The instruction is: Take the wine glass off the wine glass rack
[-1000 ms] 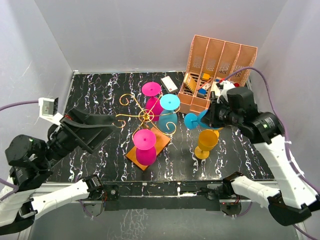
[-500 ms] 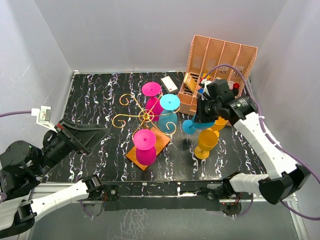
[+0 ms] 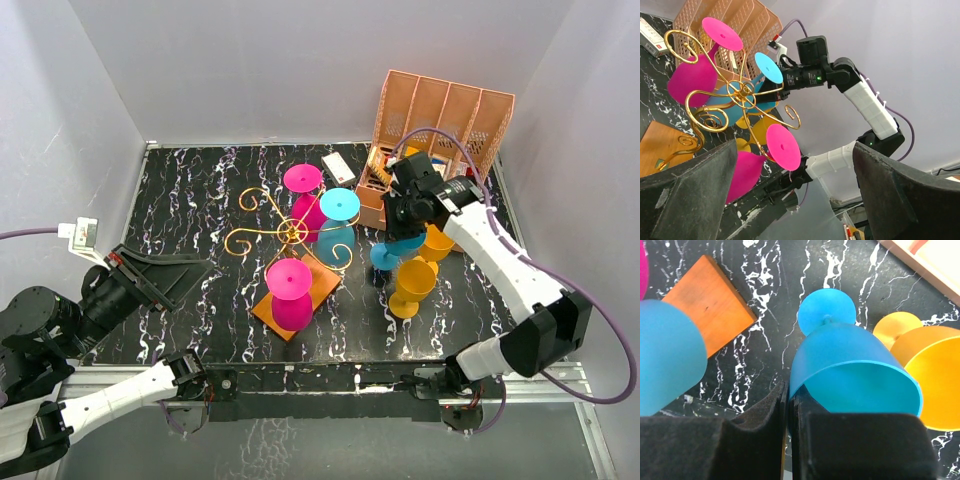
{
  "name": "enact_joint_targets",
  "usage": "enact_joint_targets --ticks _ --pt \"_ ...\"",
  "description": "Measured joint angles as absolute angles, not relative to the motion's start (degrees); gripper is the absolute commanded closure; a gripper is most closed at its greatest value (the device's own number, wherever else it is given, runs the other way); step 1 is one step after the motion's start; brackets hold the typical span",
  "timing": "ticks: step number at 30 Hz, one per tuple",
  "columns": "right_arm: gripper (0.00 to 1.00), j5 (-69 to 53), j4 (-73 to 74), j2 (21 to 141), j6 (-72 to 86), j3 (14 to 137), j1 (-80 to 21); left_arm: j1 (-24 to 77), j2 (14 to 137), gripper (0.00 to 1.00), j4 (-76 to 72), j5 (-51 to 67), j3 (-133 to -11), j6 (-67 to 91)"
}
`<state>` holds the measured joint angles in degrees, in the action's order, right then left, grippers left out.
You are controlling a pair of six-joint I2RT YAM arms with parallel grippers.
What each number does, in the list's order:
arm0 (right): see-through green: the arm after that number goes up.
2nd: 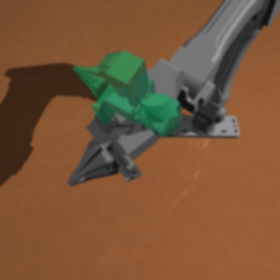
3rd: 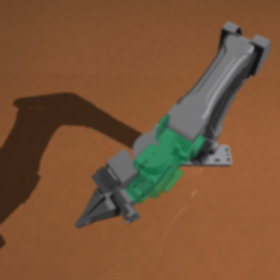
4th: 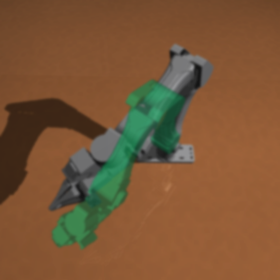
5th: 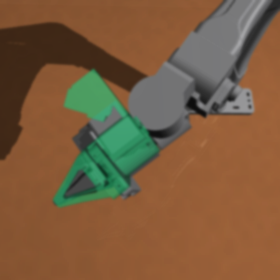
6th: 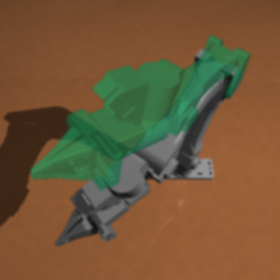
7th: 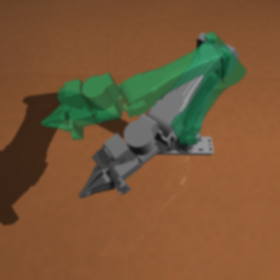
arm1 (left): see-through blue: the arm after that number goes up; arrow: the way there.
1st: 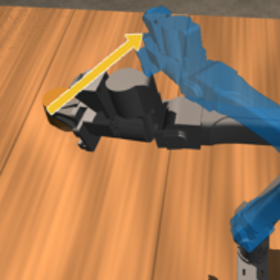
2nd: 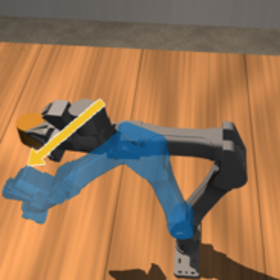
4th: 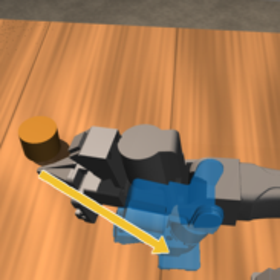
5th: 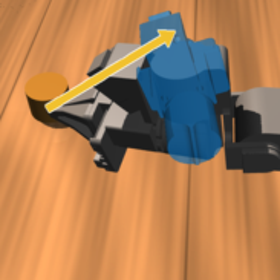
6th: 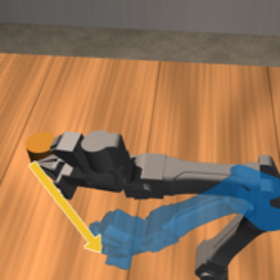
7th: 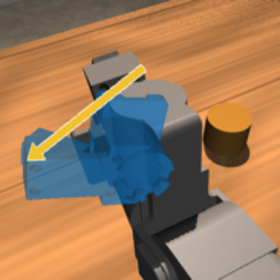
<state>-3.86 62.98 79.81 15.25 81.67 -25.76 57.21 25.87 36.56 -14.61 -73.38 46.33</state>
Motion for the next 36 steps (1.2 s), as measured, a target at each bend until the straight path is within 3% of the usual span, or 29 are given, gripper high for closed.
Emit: enact_joint_targets --ticks 11,26,36 --pt "0.91 -0.21 62.94 87.29 13.89 82.74 -25.76 57.21 25.87 0.03 36.51 -14.63 -73.38 46.68" --pt "0.77 0.97 61.08 89.67 12.23 82.72 -25.76 57.21 25.78 0.03 36.01 -14.55 -72.97 47.77" --pt "0.44 -0.01 62.61 89.58 11.92 86.32 -25.76 57.21 25.45 0.03 34.76 -14.33 -71.22 48.25"
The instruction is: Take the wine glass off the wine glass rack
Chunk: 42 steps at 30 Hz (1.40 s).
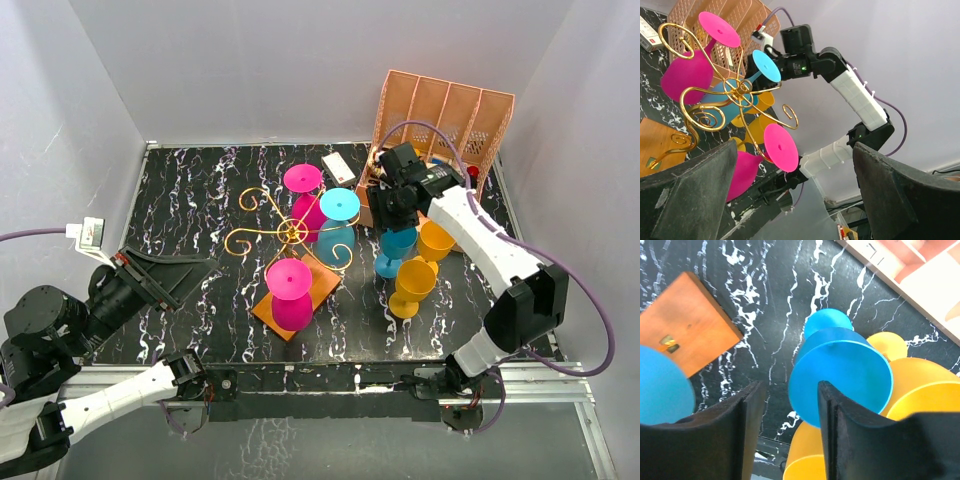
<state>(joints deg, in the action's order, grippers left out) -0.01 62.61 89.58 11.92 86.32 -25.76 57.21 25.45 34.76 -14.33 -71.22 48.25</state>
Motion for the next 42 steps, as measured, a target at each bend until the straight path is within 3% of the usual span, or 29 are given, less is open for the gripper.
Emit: enact_joint_targets --ticks 4,10,19,25,33,42 --pt "0.26 -1.50 62.54 86.43 12.05 88.07 -25.76 57.21 25.45 0.03 34.74 -14.31 -71.22 48.23" --pt "0.21 -3.44 60.84 75.64 13.58 87.20 -25.76 57.21 25.45 0.03 34.70 -14.33 -71.09 48.25" --pt "0.21 -2.98 56.60 64.60 20.29 83.46 -25.76 57.21 25.47 0.03 34.30 -14.31 -70.89 48.27" --pt "0.21 -10.90 48.99 61.21 27.22 81.62 -25.76 57.21 25.52 0.03 33.61 -14.31 -70.39 48.64" --pt "0.22 -24.71 38.13 67.00 34.06 81.73 -25.76 57.21 25.96 0.03 33.06 -14.15 -70.37 48.66" --pt "0.30 -30.52 33.85 71.66 35.00 81.73 -25.50 57.21 26.50 0.03 32.88 -13.26 -70.37 48.69"
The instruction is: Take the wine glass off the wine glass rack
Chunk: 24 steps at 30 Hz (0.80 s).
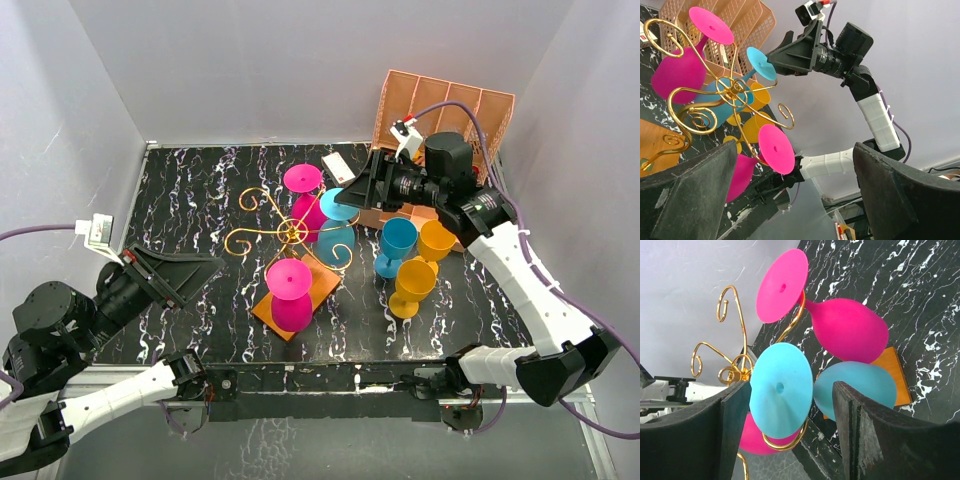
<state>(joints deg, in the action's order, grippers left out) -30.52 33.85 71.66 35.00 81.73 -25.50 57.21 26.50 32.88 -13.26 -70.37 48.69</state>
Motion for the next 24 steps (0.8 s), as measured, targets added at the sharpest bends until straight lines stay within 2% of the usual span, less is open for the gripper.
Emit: enact_joint_targets --ticks 3,11,16,24 --pt "0.38 -31.44 32.97 71.72 34.83 81.73 -25.21 57.21 26.52 0.03 32.56 -12.99 -70.19 48.71" --pt "0.44 -31.90 32.27 72.42 34.54 81.73 -24.95 57.21 26.55 0.03 32.16 -12.62 -69.97 48.88" --pt "0.57 -31.90 32.18 72.60 34.46 81.73 -24.77 57.21 26.81 0.03 31.81 -12.43 -69.97 48.88" --pt "0.69 -31.68 31.40 72.60 34.57 81.62 -24.62 57.21 28.58 0.03 31.57 -11.60 -69.97 48.88"
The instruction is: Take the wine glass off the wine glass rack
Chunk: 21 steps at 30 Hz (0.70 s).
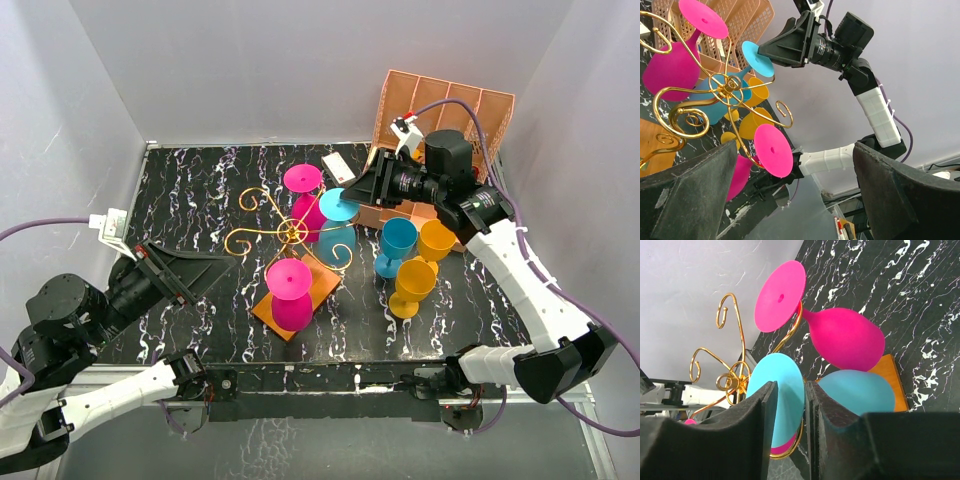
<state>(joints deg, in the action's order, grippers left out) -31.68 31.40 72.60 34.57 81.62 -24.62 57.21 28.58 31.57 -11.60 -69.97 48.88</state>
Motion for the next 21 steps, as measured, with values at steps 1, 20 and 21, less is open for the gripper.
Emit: enact_joint_targets --ticks 1,20,21 --pt "0.71 -31.66 31.40 72.60 34.59 81.62 -24.62 57.21 28.67 0.03 31.53 -11.55 -69.97 48.88" --pt "0.92 -31.35 26.30 69.69 48.25 77.56 -24.36 57.21 29.17 0.03 31.29 -11.16 -69.97 49.08" --pt "0.92 -31.14 25.93 69.34 49.08 77.10 -24.36 57.21 29.19 0.03 31.29 -11.16 -69.97 49.08"
